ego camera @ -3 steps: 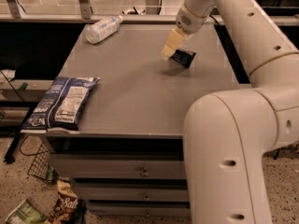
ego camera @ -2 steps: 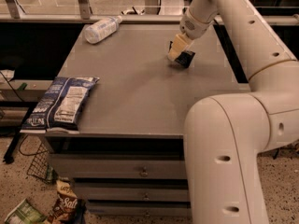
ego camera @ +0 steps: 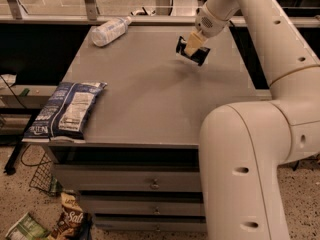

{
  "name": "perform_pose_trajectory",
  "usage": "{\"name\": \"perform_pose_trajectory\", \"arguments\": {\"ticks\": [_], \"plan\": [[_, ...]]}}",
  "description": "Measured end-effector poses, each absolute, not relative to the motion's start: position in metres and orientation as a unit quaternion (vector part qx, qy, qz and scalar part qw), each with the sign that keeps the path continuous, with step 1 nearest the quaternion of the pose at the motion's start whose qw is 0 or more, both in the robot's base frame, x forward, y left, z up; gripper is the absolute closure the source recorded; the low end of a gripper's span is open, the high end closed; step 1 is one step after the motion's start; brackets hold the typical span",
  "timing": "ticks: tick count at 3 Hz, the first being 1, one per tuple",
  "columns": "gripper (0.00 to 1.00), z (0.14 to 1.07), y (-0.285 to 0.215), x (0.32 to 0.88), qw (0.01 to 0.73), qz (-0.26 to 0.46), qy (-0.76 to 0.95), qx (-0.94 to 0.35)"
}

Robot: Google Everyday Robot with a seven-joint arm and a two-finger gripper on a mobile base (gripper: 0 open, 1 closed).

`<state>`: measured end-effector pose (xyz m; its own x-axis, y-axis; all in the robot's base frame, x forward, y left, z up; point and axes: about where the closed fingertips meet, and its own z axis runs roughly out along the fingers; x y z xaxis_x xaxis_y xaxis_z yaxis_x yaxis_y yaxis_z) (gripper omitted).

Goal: Move rxbar blueberry near blue chip bag

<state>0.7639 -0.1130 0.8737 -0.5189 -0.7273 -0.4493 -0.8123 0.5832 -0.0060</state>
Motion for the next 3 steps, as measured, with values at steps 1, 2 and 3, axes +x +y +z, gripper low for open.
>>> {"name": "perform_pose_trajectory", "arguments": {"ticks": [1, 2, 3], "plan": [[1.00, 0.919, -0.082, 0.748, 0.235, 0.098, 0.819, -0.515], [1.00, 0.958, -0.041, 0.716, 0.250, 0.101, 0.758, -0.593], [1.00, 0.971, 0.005, 0.677, 0.241, 0.120, 0.698, -0.664]]}}
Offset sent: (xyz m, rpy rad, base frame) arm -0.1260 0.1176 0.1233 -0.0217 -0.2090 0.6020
